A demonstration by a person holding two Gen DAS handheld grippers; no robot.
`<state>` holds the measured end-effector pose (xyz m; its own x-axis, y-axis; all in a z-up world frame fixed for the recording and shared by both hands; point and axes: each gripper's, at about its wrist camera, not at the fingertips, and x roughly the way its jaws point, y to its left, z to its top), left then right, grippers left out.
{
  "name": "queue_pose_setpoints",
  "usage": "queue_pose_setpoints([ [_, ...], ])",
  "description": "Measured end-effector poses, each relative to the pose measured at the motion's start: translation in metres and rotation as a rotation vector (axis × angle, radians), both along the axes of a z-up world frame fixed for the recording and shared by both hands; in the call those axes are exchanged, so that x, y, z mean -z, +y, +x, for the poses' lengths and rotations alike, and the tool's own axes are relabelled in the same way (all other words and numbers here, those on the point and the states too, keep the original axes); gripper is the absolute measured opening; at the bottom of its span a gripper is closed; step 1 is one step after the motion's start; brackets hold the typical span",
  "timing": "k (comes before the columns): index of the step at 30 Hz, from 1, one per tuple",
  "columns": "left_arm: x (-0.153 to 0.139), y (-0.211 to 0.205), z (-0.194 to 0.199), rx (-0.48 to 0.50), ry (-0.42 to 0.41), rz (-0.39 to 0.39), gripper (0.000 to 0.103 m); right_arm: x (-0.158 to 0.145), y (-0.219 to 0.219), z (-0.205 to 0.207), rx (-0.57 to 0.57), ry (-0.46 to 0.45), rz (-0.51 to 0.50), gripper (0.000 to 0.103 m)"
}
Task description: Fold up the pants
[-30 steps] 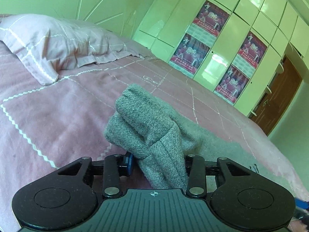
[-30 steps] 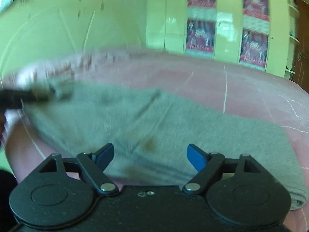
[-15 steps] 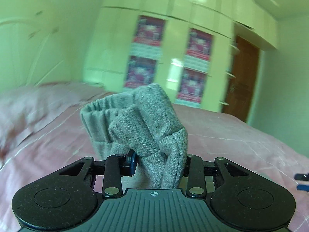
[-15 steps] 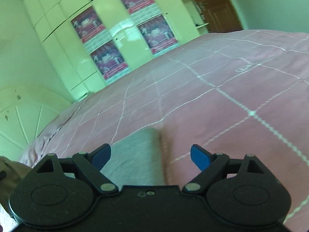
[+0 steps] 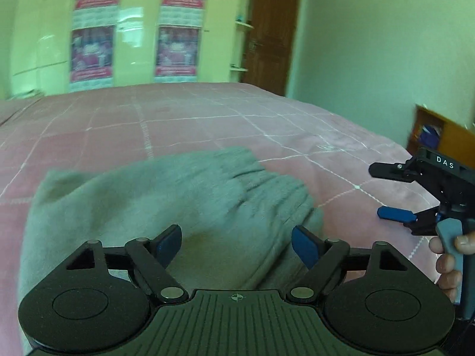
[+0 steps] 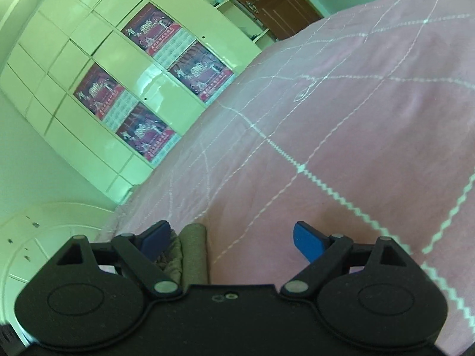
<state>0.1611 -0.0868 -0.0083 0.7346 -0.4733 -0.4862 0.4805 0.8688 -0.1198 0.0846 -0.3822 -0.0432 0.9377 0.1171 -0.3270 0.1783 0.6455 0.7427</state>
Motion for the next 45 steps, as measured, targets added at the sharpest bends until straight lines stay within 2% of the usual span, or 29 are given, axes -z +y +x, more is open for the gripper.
queue_pose_setpoints([
  [2,0.003,0.031,-0.017,-0.062,-0.004,-0.015,0.081,0.001,0.007,0.010,-0.083,-0.031,0.071,0.079],
  [4,0.006,0.059,-0.033,-0.117,0.005,-0.008,0.081,0.001,0.021,0.019,-0.170,-0.033,0.101,0.076],
  [8,0.013,0.108,-0.057,-0.160,0.031,0.002,0.081,-0.002,0.050,0.030,-0.282,0.047,0.100,0.074],
  [13,0.029,0.131,-0.076,-0.180,0.052,0.081,0.081,-0.002,0.060,0.039,-0.289,0.093,0.144,0.074],
  [16,0.031,0.138,-0.071,-0.202,0.070,0.080,0.081,-0.004,0.062,0.042,-0.264,0.144,0.168,0.073],
  [19,0.035,0.141,-0.061,-0.234,0.092,0.073,0.081,-0.004,0.068,0.045,-0.286,0.128,0.193,0.073],
  [24,0.038,0.137,-0.038,-0.247,0.107,0.056,0.081,-0.007,0.094,0.065,-0.291,0.187,0.083,0.070],
  [25,0.038,0.138,-0.038,-0.248,0.106,0.051,0.081,-0.009,0.099,0.068,-0.295,0.195,0.067,0.064],
  [26,0.038,0.138,-0.037,-0.253,0.105,0.047,0.081,-0.013,0.105,0.072,-0.300,0.215,0.041,0.039],
  [27,0.039,0.138,-0.031,-0.262,0.106,0.043,0.081,-0.019,0.111,0.074,-0.303,0.214,0.006,0.037],
  [29,0.042,0.137,-0.021,-0.281,0.128,0.056,0.081,-0.039,0.125,0.073,-0.336,0.137,-0.034,0.030],
  [33,0.044,0.137,-0.018,-0.320,0.130,0.071,0.081,-0.091,0.143,0.069,-0.397,-0.022,-0.032,0.027],
  [35,0.044,0.146,-0.018,-0.366,0.132,0.015,0.081,-0.116,0.143,0.064,-0.410,-0.108,-0.036,0.024],
  [37,0.043,0.153,-0.023,-0.394,0.115,-0.040,0.081,-0.125,0.131,0.056,-0.389,-0.151,-0.028,0.023],
  [39,0.044,0.153,-0.027,-0.396,0.095,-0.036,0.082,-0.115,0.113,0.046,-0.341,-0.143,-0.072,0.023],
  [40,0.047,0.152,-0.027,-0.397,0.101,-0.036,0.082,-0.099,0.101,0.044,-0.314,-0.106,-0.085,0.022],
  [41,0.050,0.153,-0.025,-0.398,0.113,-0.034,0.083,-0.078,0.090,0.044,-0.285,-0.043,-0.075,0.022],
  [43,0.054,0.151,-0.024,-0.402,0.121,-0.031,0.084,-0.016,0.069,0.054,-0.253,0.184,-0.010,0.023],
  [44,0.055,0.151,-0.023,-0.401,0.121,-0.026,0.085,0.009,0.062,0.053,-0.260,0.223,0.043,0.025],
  [45,0.055,0.150,-0.022,-0.401,0.121,-0.022,0.085,0.020,0.055,0.045,-0.257,0.158,0.094,0.024],
])
